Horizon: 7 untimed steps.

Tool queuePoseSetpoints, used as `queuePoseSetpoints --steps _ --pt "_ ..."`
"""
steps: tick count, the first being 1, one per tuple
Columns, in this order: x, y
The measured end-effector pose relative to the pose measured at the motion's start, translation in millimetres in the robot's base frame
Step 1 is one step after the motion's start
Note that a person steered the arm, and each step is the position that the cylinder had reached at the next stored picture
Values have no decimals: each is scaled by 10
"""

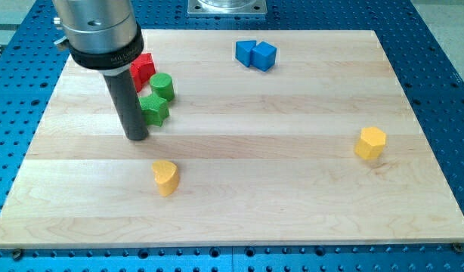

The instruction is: Slide the green circle diagonal to hexagon

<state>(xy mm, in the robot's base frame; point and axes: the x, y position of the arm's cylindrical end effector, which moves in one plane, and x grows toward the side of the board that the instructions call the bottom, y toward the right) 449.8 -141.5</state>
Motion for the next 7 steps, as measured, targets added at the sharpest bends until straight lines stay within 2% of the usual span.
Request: queuePoseSetpoints --steps 2,5,7 --pt "-619 -192" --pt "-1294 607" --pt "-1371 1009"
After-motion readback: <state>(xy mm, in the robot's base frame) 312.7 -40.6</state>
